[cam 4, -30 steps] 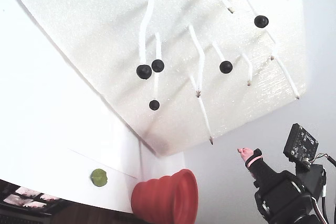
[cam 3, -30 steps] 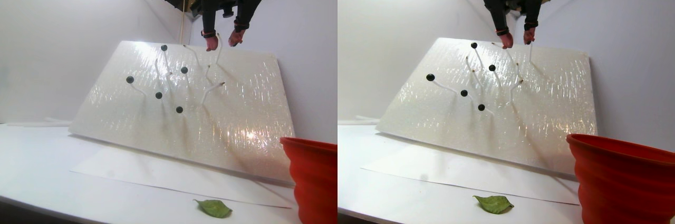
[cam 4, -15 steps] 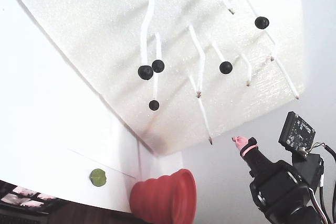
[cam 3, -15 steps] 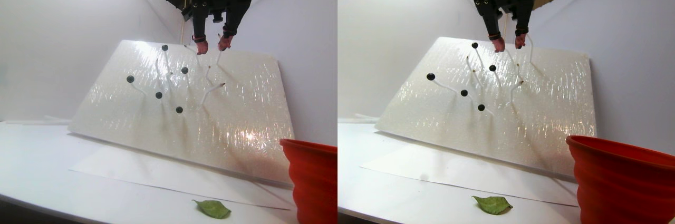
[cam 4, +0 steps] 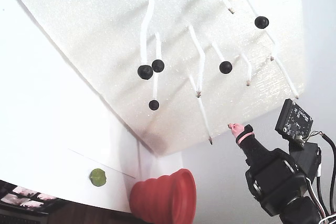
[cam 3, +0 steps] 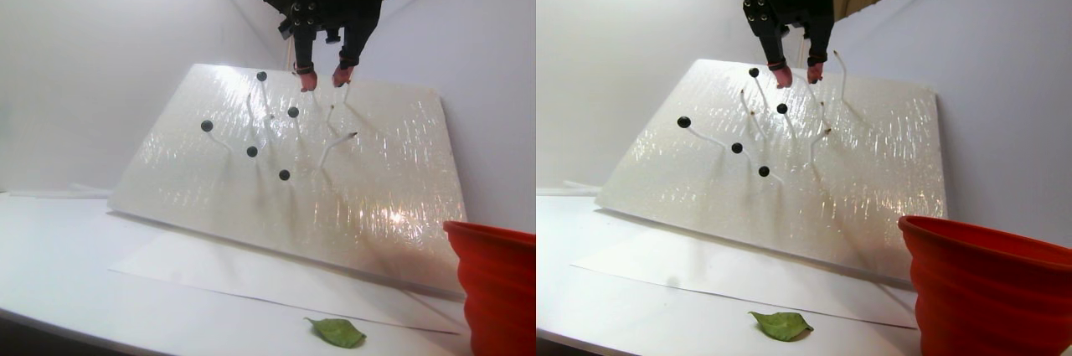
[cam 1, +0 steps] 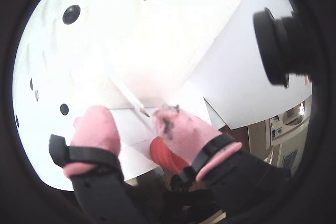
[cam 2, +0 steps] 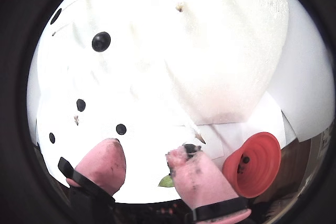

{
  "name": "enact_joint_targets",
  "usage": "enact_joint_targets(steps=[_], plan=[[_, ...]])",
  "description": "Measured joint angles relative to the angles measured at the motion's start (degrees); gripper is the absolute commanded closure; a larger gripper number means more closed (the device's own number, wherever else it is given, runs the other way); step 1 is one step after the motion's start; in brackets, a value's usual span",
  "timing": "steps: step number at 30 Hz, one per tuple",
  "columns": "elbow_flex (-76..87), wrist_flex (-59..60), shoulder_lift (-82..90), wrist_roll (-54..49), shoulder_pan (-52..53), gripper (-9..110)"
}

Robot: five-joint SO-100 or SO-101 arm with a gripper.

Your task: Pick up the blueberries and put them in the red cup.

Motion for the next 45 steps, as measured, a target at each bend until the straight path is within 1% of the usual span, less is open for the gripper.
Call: enact_joint_targets(steps=[45], plan=[[-13.3, -12.7, -19.5, 0.0, -4.9, 83]])
